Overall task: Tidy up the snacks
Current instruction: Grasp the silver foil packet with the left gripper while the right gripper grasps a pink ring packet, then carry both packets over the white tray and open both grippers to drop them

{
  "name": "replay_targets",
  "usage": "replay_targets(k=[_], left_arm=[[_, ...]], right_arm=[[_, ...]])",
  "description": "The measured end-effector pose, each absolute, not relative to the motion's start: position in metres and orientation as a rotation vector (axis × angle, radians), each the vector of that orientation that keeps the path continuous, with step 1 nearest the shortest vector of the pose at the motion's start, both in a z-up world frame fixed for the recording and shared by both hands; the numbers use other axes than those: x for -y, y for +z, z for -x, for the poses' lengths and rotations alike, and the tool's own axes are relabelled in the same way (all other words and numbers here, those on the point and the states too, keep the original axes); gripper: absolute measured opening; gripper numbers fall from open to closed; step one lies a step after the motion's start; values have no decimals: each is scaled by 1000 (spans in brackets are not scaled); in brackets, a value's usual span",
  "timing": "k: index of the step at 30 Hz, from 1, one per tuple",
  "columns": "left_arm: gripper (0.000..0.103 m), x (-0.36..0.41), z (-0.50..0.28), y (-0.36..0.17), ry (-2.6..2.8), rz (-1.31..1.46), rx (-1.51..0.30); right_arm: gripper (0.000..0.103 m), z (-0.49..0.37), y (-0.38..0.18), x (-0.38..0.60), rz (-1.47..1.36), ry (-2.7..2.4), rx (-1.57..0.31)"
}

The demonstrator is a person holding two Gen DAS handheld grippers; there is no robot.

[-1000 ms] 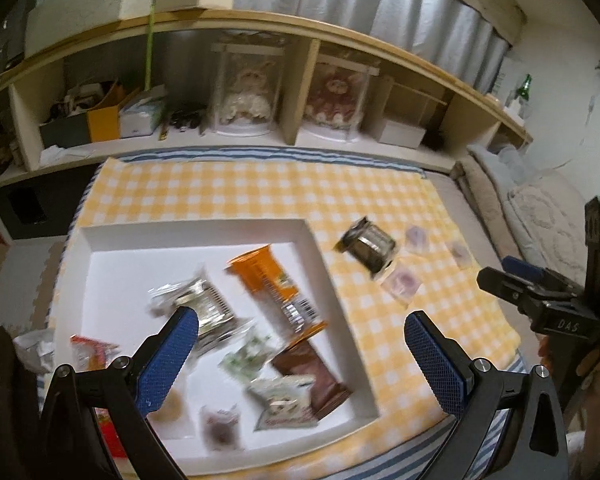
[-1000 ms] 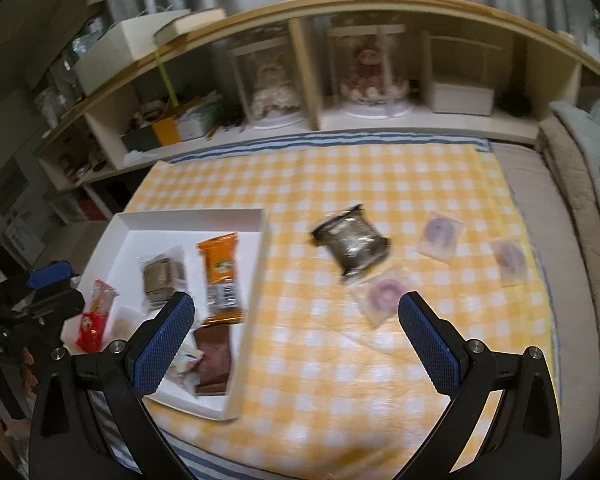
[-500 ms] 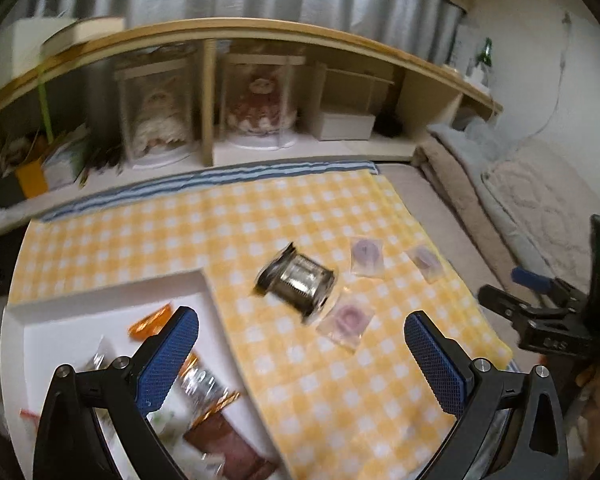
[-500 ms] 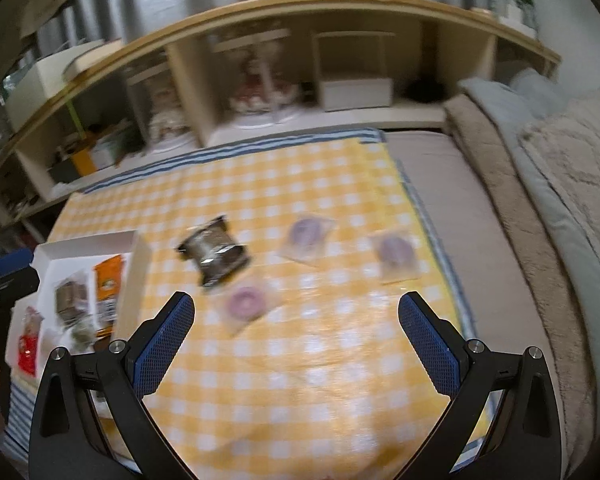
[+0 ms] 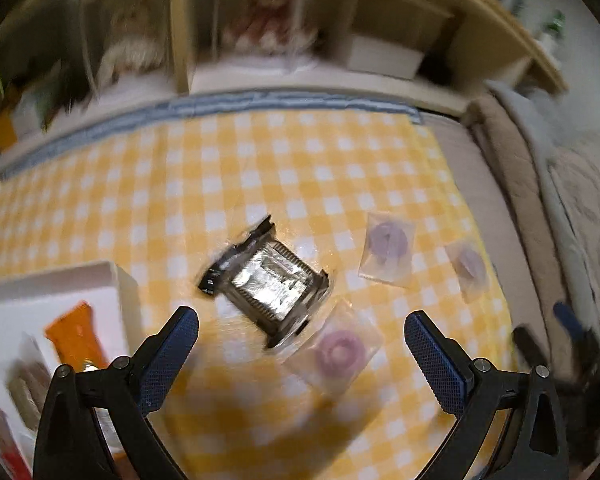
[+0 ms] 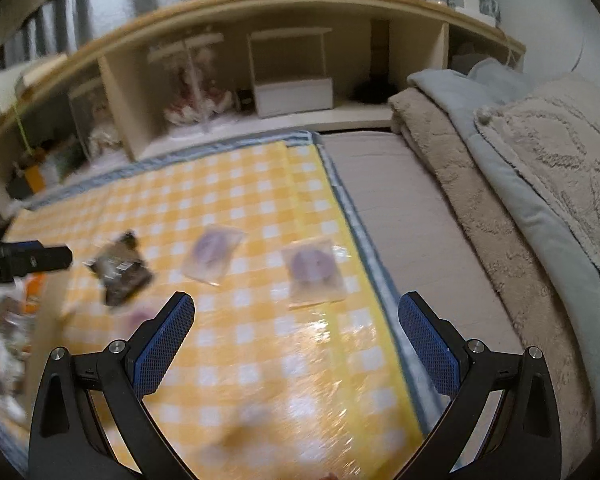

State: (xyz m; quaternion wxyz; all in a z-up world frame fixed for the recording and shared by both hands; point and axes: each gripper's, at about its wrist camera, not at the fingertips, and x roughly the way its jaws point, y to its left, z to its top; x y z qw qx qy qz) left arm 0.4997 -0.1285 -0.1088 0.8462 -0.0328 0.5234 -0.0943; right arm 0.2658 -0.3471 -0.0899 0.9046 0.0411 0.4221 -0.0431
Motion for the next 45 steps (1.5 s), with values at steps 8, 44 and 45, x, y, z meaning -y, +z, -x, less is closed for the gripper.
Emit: replay_targets(k=[8, 44, 45], left_arm=[[103, 142, -566, -150, 22, 204, -1196], [52, 134, -610, -194, -27, 290, -1156], [52, 132, -606, -189, -39, 285, -1148]], right_arm=[[103, -299, -131, 349, -5, -30, -936], [56, -295, -141, 345, -28, -13, -1030], [56, -293, -137, 343, -26, -12, -1023]])
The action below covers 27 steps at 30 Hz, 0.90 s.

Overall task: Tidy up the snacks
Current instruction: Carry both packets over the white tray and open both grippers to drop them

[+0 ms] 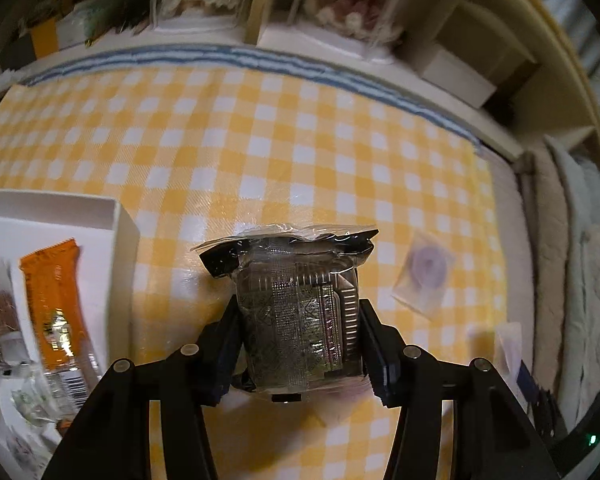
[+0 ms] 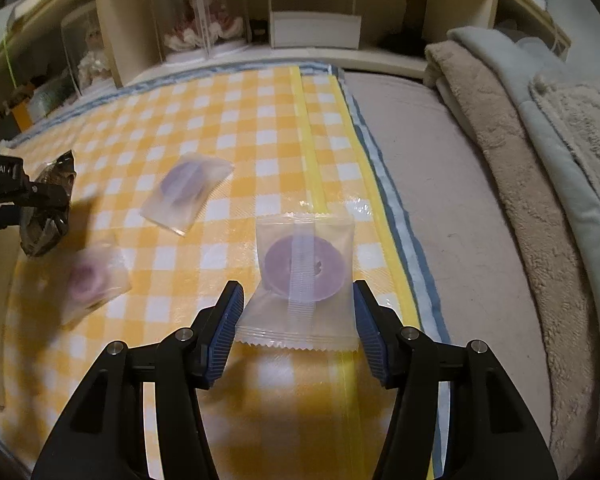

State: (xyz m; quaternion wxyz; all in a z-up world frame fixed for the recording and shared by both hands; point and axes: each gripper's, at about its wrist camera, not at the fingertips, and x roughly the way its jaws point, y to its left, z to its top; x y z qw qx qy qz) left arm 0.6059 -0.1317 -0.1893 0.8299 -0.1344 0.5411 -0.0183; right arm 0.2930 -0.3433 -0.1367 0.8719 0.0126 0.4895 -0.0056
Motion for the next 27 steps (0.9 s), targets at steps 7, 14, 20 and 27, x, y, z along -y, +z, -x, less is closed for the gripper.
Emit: replay_targets(k=[7, 14, 20, 27], left_arm=[[52, 110, -551, -139, -131, 229, -1086], [52, 68, -490, -87, -176, 204, -1007], [52, 28, -425, -36, -192, 164, -923], [52, -15, -363, -5, -186, 159, -868]], right_arm=[[56, -281, -107, 331, -86, 10, -978], [56, -267, -69, 305, -124, 54, -898], [56, -253, -42, 278, -124, 102, -847], [57, -232, -12, 241, -82, 180, -781]])
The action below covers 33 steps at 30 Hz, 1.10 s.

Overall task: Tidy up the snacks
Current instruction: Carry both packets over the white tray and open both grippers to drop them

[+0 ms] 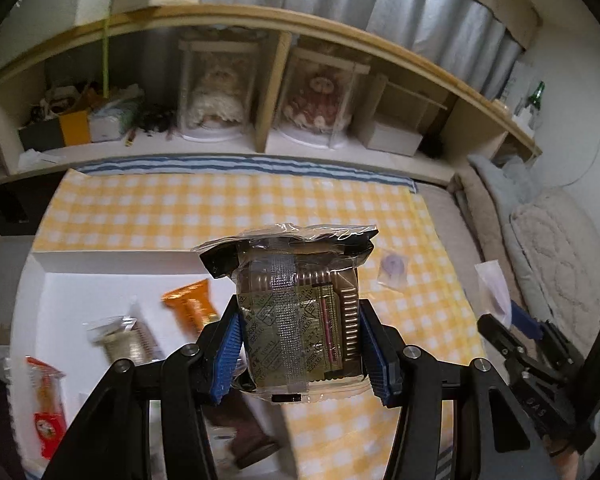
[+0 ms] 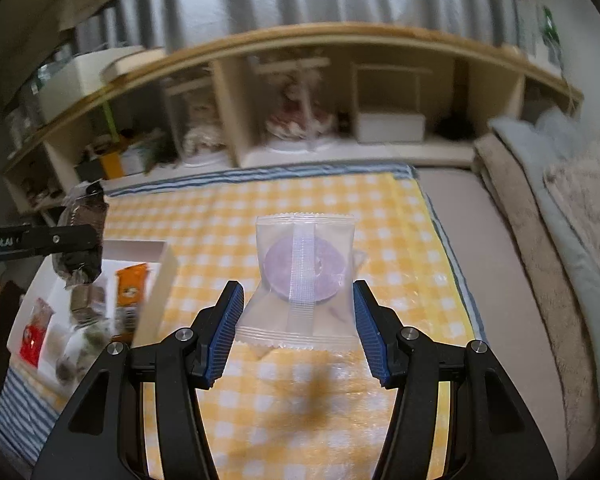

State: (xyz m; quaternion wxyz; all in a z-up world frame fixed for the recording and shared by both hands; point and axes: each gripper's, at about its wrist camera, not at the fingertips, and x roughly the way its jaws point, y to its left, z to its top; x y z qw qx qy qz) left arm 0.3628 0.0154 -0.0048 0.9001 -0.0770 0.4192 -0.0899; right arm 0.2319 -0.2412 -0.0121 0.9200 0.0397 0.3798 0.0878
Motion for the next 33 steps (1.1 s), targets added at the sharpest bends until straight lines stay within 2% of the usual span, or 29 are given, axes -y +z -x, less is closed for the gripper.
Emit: replay_targets(k=[10, 20, 26, 33], left_arm=[[53, -79, -286, 29, -148, 135, -784], [53, -146, -251, 36, -77, 180, -755], [53, -196, -252, 29, -22, 258, -768], [53, -236, -266, 8, 47, 278, -819]], right_arm=[[57, -206, 15, 186, -60, 294, -725], [57, -208, 27, 115, -97, 458, -708], [57, -217, 14, 56, -147, 579, -762], [57, -236, -30, -21, -232, 728, -905]])
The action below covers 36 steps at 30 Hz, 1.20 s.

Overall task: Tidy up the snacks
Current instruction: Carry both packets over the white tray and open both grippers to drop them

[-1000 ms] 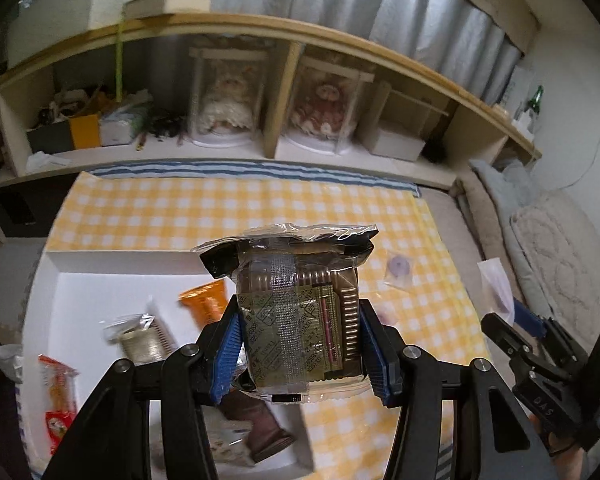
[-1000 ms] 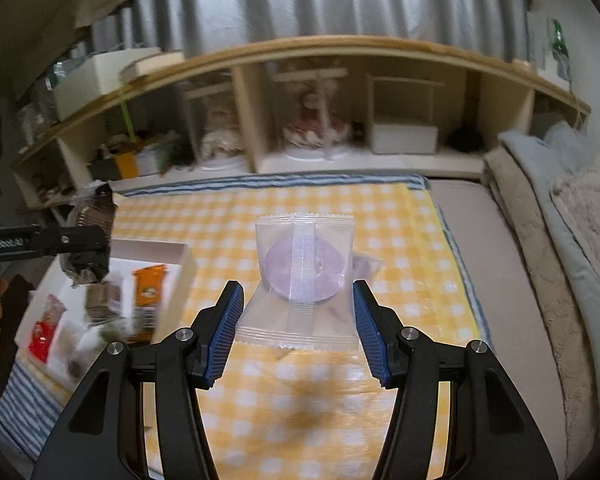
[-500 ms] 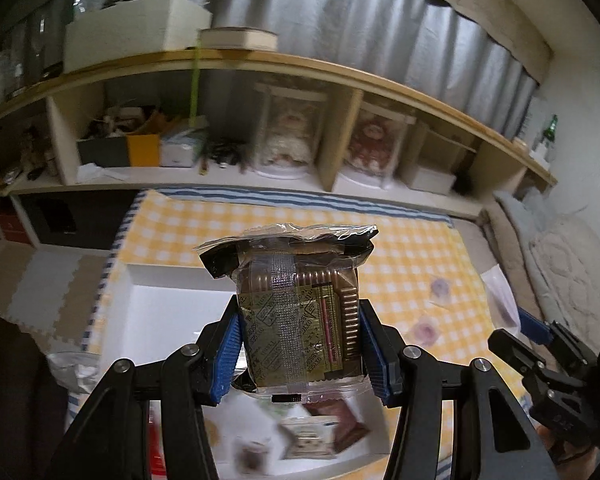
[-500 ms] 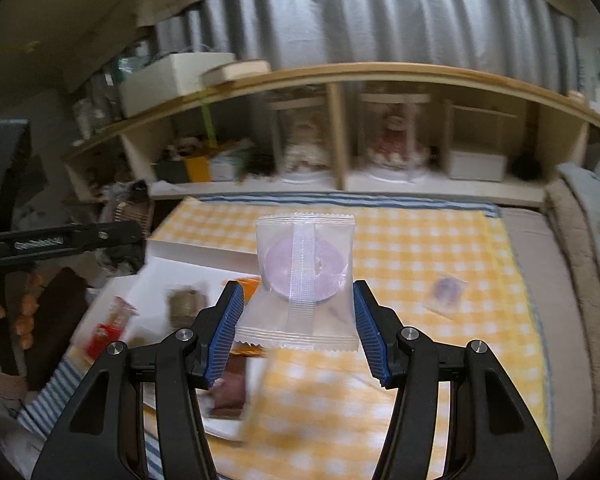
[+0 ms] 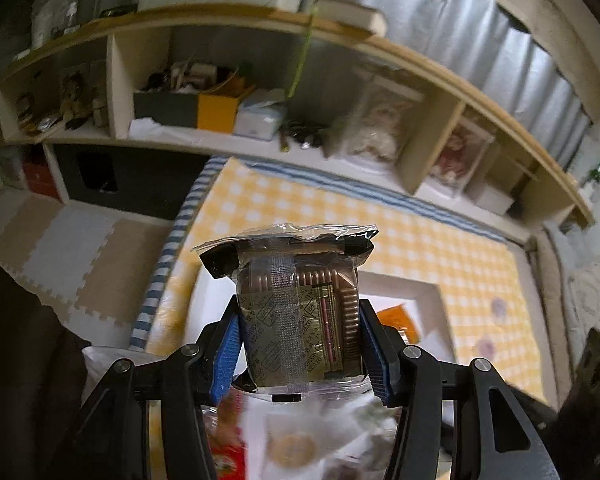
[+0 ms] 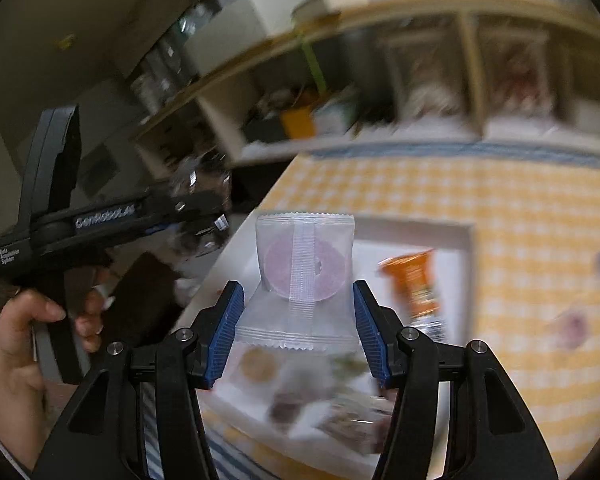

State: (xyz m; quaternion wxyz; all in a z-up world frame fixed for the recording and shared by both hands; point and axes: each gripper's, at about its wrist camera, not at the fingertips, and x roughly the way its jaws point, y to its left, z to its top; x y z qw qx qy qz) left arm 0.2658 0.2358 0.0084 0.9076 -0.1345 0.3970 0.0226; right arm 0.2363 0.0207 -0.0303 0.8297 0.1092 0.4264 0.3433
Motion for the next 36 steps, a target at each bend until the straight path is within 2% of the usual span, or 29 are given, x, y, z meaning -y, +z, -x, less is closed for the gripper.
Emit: replay_targets(k=[12, 27, 29, 30, 31, 32, 36], left_arm=[[52, -264, -319, -36, 18, 302, -896], [54, -257, -362, -82, 26, 269, -938], [54, -255, -366, -88, 41, 246, -965], [59, -253, -366, -89, 45, 230, -966], [65, -251, -366, -89, 42, 221, -969], [67, -250, -367, -90, 43, 215, -976], [73, -248, -366, -90, 41, 206, -983]], right_arm=[[56, -267, -121, -95, -339, 811, -1159], [57, -284, -113, -76, -149, 631, -1077], [59, -281, -115, -77, -136, 642, -1088], [60, -280, -115, -79, -127, 646, -1091], [64, -279, -116, -80, -110, 650, -1090], [75, -280, -117, -83, -89, 649, -1092], [85, -275, -115, -88, -28, 664, -1079]])
